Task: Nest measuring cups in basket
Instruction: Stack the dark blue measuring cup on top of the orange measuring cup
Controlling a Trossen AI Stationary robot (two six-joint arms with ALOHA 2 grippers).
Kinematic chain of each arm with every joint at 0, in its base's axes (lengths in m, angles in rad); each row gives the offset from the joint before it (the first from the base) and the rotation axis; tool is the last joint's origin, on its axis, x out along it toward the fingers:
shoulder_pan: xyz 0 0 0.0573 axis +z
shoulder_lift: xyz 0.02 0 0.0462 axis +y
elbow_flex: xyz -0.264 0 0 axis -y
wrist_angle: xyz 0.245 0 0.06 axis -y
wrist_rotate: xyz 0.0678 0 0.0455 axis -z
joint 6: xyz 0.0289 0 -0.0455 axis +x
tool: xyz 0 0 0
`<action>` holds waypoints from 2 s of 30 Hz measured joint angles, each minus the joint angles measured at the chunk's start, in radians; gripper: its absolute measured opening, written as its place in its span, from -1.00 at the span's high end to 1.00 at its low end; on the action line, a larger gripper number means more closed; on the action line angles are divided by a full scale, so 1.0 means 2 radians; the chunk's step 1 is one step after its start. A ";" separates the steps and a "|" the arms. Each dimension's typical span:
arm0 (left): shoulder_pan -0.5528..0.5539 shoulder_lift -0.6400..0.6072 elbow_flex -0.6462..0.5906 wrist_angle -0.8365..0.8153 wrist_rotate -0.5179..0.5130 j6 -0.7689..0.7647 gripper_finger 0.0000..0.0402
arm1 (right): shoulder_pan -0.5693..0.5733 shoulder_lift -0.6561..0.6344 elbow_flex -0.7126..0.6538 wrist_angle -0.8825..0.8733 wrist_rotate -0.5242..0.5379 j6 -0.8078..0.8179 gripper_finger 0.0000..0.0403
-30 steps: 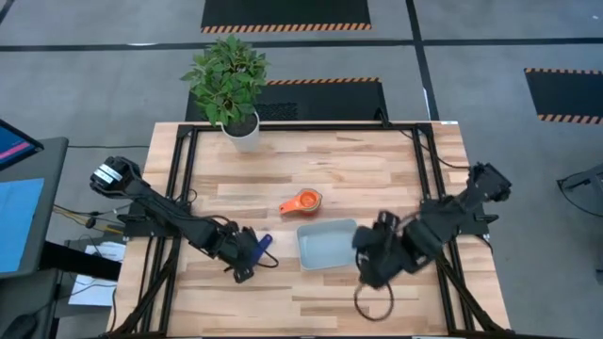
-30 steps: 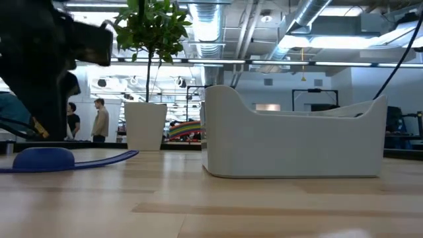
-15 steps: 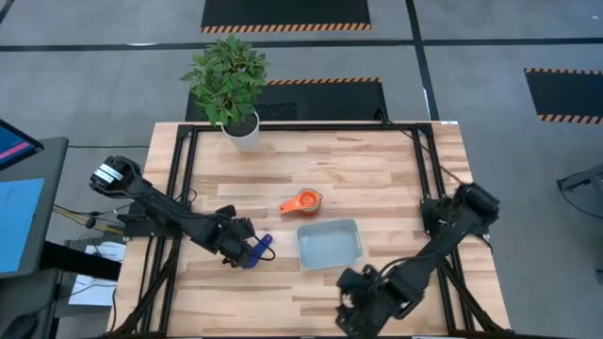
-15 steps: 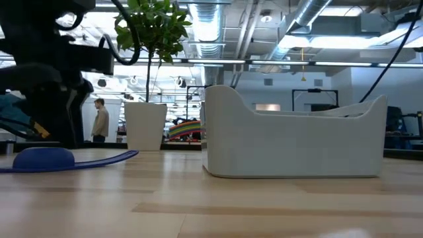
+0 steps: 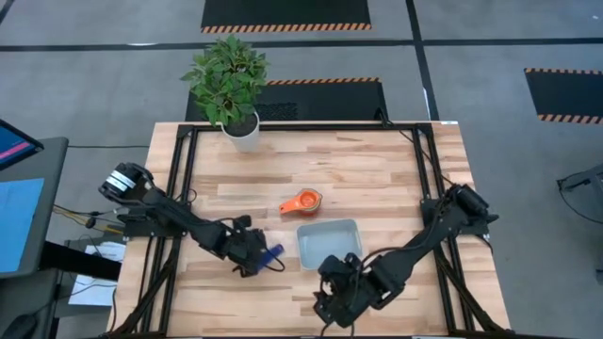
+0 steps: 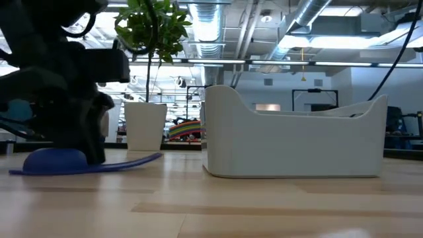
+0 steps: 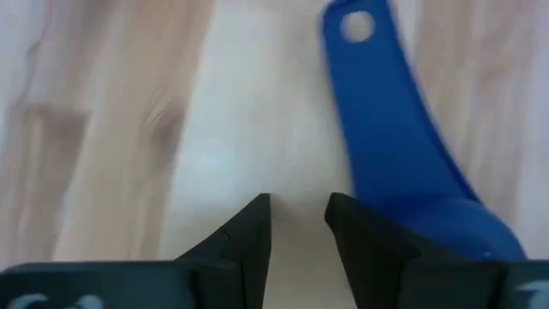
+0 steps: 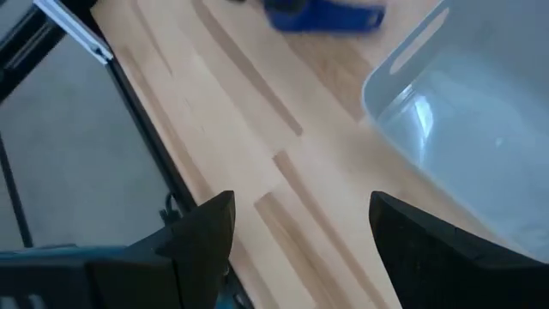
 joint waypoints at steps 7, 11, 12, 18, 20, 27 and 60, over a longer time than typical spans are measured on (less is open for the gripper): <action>-0.017 0.009 0.024 0.133 0.145 0.053 0.43 | -0.012 0.000 0.000 -0.006 -0.004 -0.018 -0.44; -0.029 0.014 0.026 0.160 0.159 0.029 0.43 | -0.012 0.003 0.001 -0.005 -0.009 -0.019 -0.44; -0.030 0.014 0.027 0.148 0.155 0.023 0.43 | -0.010 0.005 0.001 -0.004 -0.015 -0.019 -0.44; -0.030 0.008 0.030 0.042 0.151 -0.021 0.43 | 0.008 0.029 -0.001 0.017 -0.065 -0.017 -0.44; -0.031 0.006 0.031 0.014 0.150 -0.030 0.43 | 0.009 0.044 0.001 0.043 -0.081 -0.008 -0.44; -0.037 0.008 0.030 0.042 0.149 -0.050 0.43 | -0.012 0.096 0.000 0.098 -0.148 -0.021 -0.44; -0.109 -0.030 0.029 -0.110 0.138 -0.189 0.43 | -0.096 0.177 0.012 0.232 -0.187 0.034 -0.44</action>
